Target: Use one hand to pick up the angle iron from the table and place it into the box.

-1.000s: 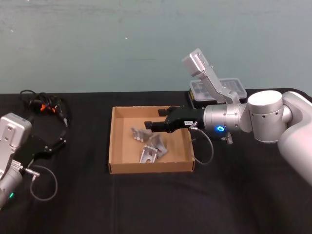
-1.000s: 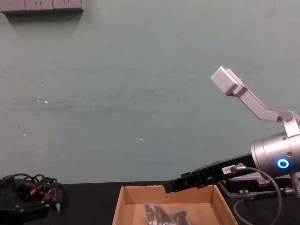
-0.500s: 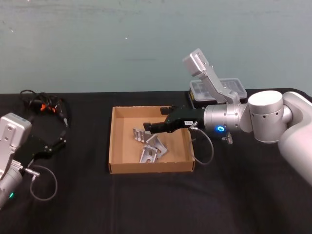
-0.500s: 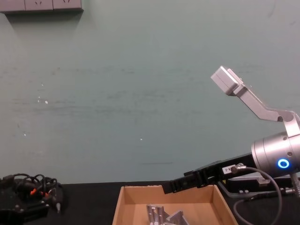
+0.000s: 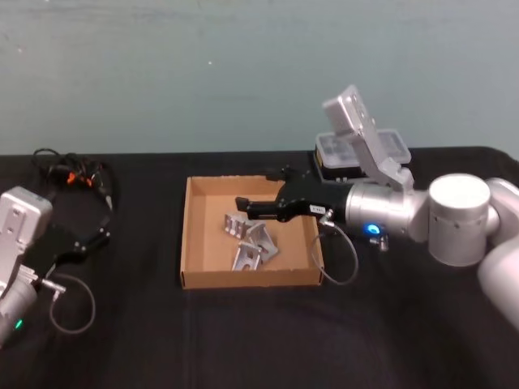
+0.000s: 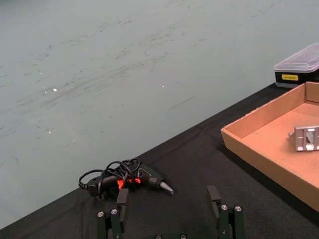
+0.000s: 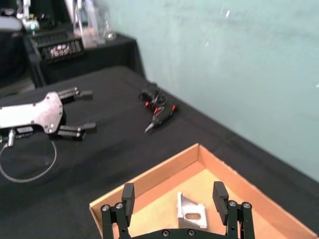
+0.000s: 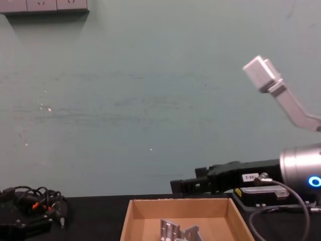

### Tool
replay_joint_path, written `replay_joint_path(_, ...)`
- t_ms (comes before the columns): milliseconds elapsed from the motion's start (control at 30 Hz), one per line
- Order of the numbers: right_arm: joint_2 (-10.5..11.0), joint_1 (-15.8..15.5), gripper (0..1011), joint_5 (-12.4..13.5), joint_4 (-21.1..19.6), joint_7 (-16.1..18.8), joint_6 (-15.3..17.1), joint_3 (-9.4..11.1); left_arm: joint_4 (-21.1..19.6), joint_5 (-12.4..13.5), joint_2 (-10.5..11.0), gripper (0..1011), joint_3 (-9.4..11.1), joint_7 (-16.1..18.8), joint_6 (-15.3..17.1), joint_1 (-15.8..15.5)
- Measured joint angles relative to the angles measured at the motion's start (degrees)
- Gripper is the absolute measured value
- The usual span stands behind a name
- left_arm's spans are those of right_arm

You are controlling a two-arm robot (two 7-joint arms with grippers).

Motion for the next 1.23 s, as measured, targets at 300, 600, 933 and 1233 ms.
replay_joint_path(300,3.9,-11.2,1003,-2.7,-13.2,-12.1,-4.7,5.4,0.0,0.0,0.0,1000,0.0,0.0,0.0,0.0)
replay_joint_path(600,6.5,-21.9,1003,-6.4,-22.1,-23.3,-5.6,10.0,0.0,0.0,0.0,1000,0.0,0.0,0.0,0.0)
replay_joint_path(933,6.3,-26.0,1003,-6.6,-23.4,-24.7,-3.6,11.7,0.0,0.0,0.0,1000,0.0,0.0,0.0,0.0)
replay_joint_path(1233,6.3,-26.2,1003,-6.5,-23.4,-23.4,-2.7,12.0,0.0,0.0,0.0,1000,0.0,0.0,0.0,0.0)
